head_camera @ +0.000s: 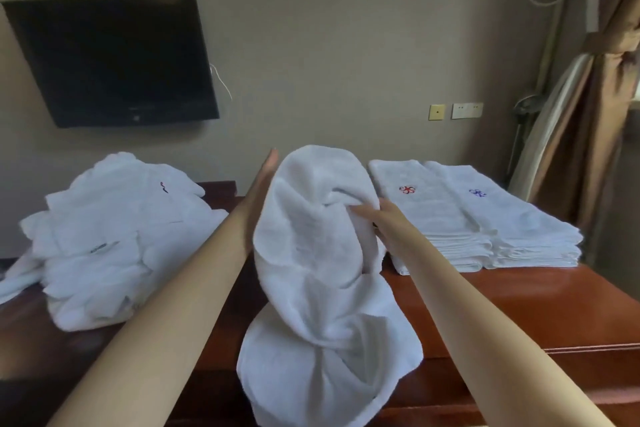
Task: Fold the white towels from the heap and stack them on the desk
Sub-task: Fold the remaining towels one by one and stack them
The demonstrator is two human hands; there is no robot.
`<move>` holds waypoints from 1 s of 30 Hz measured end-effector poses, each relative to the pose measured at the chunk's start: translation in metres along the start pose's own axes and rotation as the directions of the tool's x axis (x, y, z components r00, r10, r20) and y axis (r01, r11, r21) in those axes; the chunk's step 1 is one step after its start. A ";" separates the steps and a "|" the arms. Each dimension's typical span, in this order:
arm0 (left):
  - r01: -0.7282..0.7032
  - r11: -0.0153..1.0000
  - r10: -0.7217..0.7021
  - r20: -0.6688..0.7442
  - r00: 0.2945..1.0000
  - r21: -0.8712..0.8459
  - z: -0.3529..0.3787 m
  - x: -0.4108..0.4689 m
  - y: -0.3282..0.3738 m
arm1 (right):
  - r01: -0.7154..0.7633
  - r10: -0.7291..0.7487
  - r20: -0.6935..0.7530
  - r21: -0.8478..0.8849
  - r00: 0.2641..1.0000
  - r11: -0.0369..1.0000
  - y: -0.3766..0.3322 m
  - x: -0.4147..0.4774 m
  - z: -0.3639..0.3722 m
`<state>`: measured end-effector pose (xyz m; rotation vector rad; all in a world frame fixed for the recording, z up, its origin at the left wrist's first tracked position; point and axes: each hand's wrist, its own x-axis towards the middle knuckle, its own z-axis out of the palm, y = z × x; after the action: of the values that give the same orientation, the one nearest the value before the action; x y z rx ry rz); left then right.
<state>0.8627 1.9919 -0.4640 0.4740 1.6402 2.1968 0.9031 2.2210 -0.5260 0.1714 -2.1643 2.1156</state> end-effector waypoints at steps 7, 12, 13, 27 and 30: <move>0.253 0.664 -0.304 -0.055 0.951 0.703 -0.002 -0.017 0.026 | 0.082 -0.100 -0.037 -0.332 0.994 0.940 -0.028 0.007 0.042; 0.100 0.310 -0.126 -0.063 0.990 0.945 0.016 -0.019 0.004 | 0.125 -0.149 -0.014 -0.464 0.989 0.877 -0.059 0.015 0.056; 0.067 0.295 0.004 -0.071 0.997 0.953 0.016 -0.018 -0.003 | 0.143 -0.171 -0.015 -0.481 0.985 0.865 -0.064 0.014 0.055; 0.160 0.728 0.213 -0.441 0.872 0.667 -0.008 -0.022 0.005 | -0.150 0.185 0.086 -0.307 0.979 0.940 -0.015 -0.027 -0.006; 0.176 0.753 0.095 -0.369 0.924 0.634 -0.005 -0.027 -0.010 | -0.040 0.054 0.060 -0.205 0.997 0.978 -0.029 -0.026 -0.004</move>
<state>0.8849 1.9776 -0.4768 0.1666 2.6282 1.6756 0.9337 2.2248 -0.5013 0.1748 -2.4279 1.9194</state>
